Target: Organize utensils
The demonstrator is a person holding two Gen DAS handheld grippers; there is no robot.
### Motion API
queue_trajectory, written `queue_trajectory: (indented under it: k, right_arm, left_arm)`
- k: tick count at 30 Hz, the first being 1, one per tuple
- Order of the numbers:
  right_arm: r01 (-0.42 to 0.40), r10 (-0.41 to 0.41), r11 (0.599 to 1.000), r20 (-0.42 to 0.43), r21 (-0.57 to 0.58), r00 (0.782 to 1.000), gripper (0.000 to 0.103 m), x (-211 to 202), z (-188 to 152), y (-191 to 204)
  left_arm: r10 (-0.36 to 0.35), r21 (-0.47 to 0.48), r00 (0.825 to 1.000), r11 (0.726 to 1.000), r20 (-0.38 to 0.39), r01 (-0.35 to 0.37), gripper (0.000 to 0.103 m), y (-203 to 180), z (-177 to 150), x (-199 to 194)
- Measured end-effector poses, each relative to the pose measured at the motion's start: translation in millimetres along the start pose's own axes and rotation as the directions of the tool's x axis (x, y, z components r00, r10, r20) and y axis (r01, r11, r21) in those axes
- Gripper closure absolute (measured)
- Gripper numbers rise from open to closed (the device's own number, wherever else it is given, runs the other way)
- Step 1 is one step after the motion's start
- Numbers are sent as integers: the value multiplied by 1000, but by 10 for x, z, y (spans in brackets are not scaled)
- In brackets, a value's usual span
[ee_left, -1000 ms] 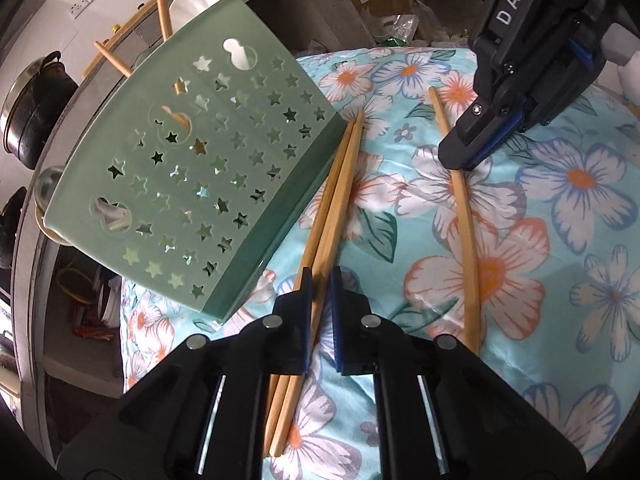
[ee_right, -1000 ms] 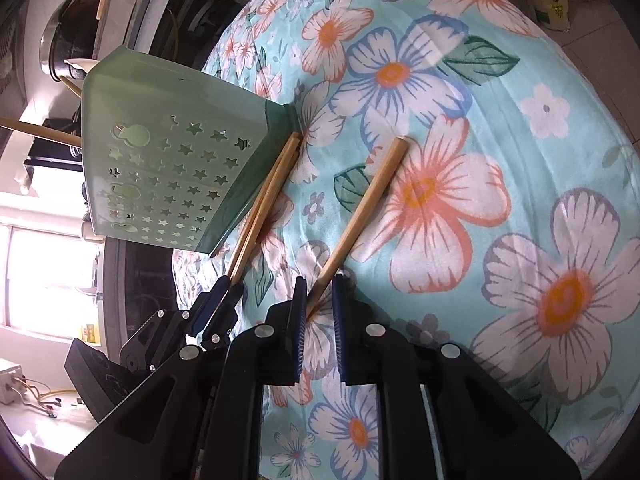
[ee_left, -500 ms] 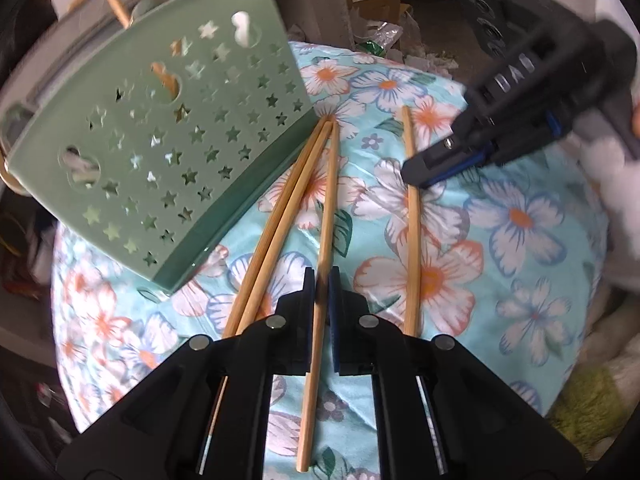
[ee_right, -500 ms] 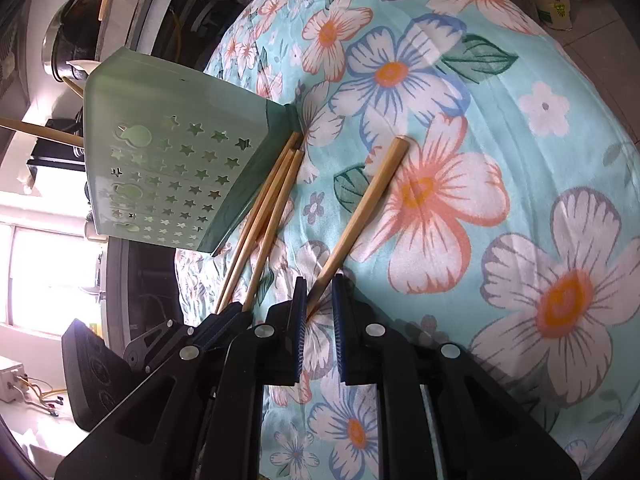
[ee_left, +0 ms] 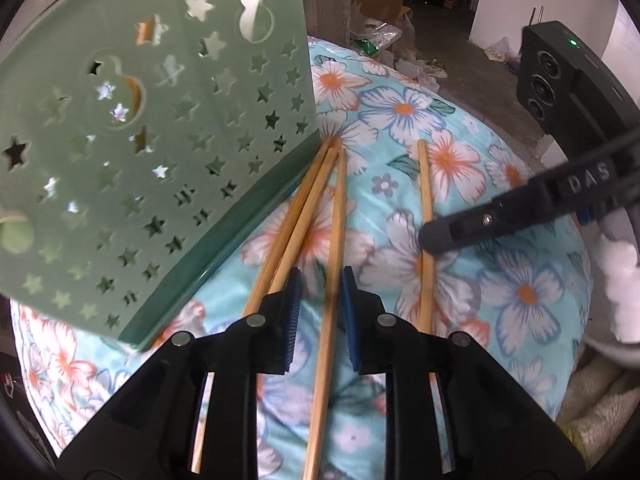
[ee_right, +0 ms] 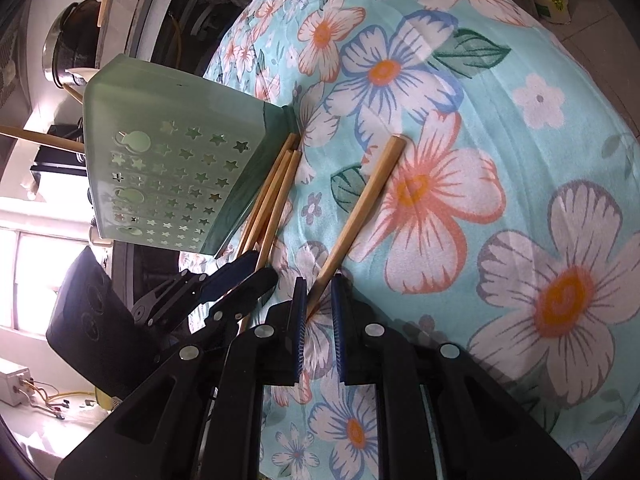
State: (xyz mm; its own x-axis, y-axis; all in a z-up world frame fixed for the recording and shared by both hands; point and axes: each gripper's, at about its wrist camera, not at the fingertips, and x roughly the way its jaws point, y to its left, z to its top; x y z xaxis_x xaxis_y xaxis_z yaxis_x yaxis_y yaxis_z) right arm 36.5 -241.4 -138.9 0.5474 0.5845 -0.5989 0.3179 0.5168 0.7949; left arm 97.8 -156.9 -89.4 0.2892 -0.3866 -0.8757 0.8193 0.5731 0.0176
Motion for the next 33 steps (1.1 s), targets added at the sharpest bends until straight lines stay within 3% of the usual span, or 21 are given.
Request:
queue_trajectory:
  k: [16,33]
  right_arm:
    - [-81,79,988,19,131,997,90,82,185,-146]
    - [-69,62,987,49,147,997,94,115,178,-135]
  left_arm:
    - [3,-46,1000,999,1,-3,86,-2,-31,18]
    - [5,-49,1000,999,-1,-5,87,-21,-15,20]
